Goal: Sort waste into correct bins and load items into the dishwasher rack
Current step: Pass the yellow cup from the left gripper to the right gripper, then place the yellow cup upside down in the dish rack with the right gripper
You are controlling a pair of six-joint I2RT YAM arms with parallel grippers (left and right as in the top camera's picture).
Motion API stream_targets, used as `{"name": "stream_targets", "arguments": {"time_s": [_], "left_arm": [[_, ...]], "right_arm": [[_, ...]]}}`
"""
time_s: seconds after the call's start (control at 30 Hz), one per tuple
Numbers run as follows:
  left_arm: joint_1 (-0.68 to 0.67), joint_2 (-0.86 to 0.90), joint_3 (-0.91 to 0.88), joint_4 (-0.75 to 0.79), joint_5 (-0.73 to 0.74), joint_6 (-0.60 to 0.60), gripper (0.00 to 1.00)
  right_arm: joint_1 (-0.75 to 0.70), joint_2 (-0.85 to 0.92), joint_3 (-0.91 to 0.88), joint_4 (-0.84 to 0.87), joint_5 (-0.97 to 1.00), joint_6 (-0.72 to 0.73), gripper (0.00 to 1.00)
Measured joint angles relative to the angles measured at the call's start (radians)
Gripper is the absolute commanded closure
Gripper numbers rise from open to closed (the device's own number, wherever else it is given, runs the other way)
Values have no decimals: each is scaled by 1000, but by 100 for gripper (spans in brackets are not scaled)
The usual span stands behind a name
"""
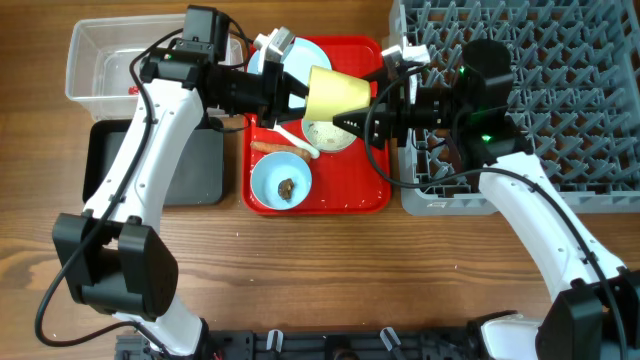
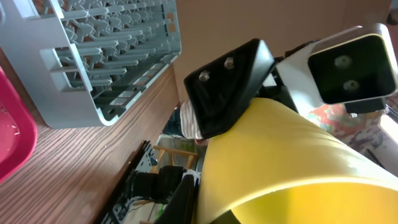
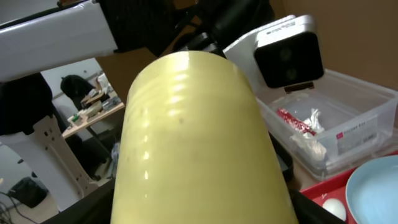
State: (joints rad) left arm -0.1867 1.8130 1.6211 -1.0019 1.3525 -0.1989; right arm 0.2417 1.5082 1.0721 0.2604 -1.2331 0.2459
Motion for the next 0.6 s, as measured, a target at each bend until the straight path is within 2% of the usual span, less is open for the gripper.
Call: {"name": "stream_targets", "arguments": {"time_s": [0.17,0.2,0.27,0.3,0.37,0.43,0.5,0.6], "left_arm": [[-3,0,0,-2,-6,0,96],[-3,0,0,-3,-5,0,96],[-3,0,0,-3,-9,0,96],[-3,0,0,-3,-9,0,96],[-3,0,0,-2,-11,4,94],[-3,0,0,-3,-16,5,90],[-3,0,0,-4,-23,3,81],[-3,0,0,-3,-24,2,60]], "right_arm": [[0,1,0,61,7,0,27],[0,1,0,67,8,0,31],[-3,1,0,71,8,3,49],[-4,1,0,71,7,1,53],[-8,1,0,65,6,13,54],[-10,1,0,57,7,16,54],[-10,1,0,51,8,15,54],[-10,1,0,35,8,13,54]]}}
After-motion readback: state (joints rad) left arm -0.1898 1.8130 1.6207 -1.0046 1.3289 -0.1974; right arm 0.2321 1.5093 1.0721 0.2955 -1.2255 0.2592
